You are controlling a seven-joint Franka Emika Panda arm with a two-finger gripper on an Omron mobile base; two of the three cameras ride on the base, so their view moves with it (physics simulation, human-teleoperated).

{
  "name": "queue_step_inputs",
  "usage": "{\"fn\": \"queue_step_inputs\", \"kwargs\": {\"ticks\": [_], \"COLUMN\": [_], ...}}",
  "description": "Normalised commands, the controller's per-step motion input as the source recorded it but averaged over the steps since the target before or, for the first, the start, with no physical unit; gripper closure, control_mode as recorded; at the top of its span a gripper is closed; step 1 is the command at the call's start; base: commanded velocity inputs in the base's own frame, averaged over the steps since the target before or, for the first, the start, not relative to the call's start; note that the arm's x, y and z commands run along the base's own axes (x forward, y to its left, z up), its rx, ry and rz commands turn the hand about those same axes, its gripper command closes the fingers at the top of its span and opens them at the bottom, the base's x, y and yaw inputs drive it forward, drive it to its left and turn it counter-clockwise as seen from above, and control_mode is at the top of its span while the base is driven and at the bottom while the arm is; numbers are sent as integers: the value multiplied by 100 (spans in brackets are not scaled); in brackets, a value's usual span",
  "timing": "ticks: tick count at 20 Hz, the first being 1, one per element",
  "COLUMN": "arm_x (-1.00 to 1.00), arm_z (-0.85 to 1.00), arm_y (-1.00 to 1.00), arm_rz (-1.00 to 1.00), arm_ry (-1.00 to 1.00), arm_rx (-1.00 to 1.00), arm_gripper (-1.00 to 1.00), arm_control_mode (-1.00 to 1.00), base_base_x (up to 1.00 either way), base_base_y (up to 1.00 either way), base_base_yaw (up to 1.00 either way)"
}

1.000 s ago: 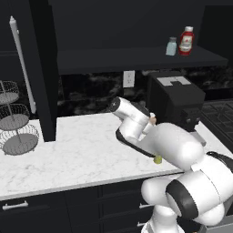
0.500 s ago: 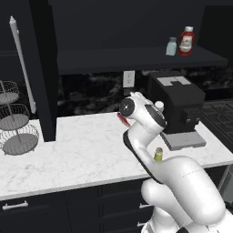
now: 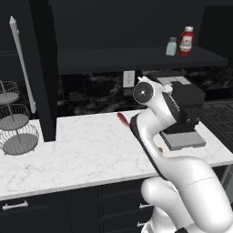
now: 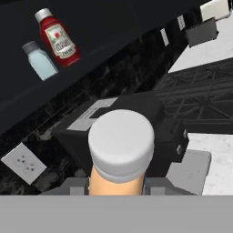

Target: Put the shaker and condiment bottle from the counter next to their counterparts in the cabinet.

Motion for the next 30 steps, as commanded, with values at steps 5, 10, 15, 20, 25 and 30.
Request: {"fn": "queue_step_inputs", "kwargs": {"ticks": [5, 10, 15, 20, 25, 30], "arm_x": [-33, -33, -7, 0, 0, 0], "arm_z": [86, 71, -2, 42, 58, 18], "arm_y": [-4, -14, 22, -30, -31, -23], "arm_rz": [0, 5, 4, 22, 20, 6], "arm_ry": [8, 9, 4, 0, 2, 2], "arm_rx": [0, 0, -11, -9, -1, -12], "arm_gripper": [100, 100, 100, 100, 100, 100], "arm_control_mode": [-100, -100, -100, -100, -100, -100], "base_base_x": [0, 0, 0, 0, 0, 0], "base_base_y": [0, 0, 0, 0, 0, 0], "base_base_yaw": [0, 0, 0, 0, 0, 0]}}
